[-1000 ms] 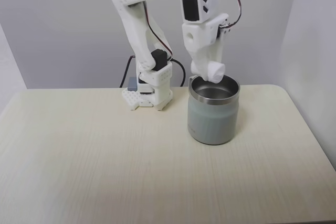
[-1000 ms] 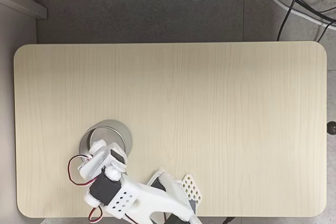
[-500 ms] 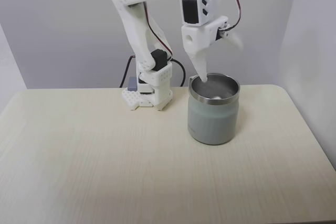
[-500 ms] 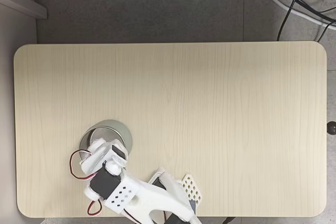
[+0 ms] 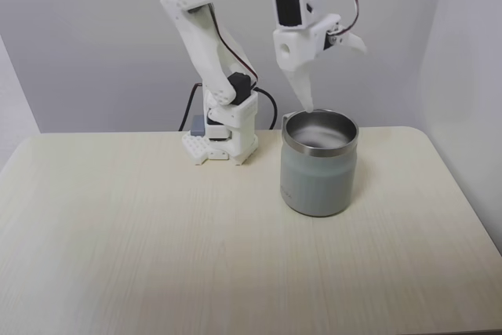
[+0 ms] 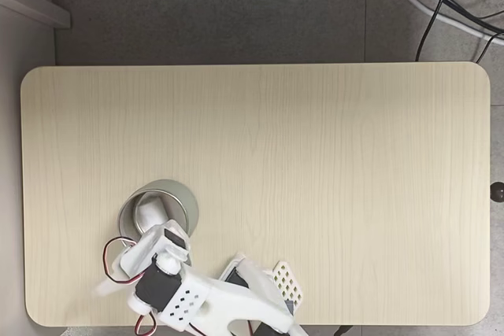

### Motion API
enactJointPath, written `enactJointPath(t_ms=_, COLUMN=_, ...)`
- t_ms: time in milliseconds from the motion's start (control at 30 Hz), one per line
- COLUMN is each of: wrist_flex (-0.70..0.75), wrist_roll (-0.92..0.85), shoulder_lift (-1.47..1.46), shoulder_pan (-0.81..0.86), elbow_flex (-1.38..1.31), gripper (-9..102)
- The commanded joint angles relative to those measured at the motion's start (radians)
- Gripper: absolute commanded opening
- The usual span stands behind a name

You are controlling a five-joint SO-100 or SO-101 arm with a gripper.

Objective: Grasp a dressing and put it in the cup.

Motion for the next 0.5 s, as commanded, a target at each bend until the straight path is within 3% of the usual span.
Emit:
enactJointPath(t_ms=0, wrist_flex=0.018, wrist_roll=0.014, shoulder_lift=-0.035, shoulder_pan=-0.034, elbow_flex=0.014, gripper=57)
enactJointPath(t_ms=467, wrist_flex=0.021, wrist_roll=-0.011, shoulder_lift=0.003, shoulder_pan=-0.006, elbow_flex=0.032, gripper=56)
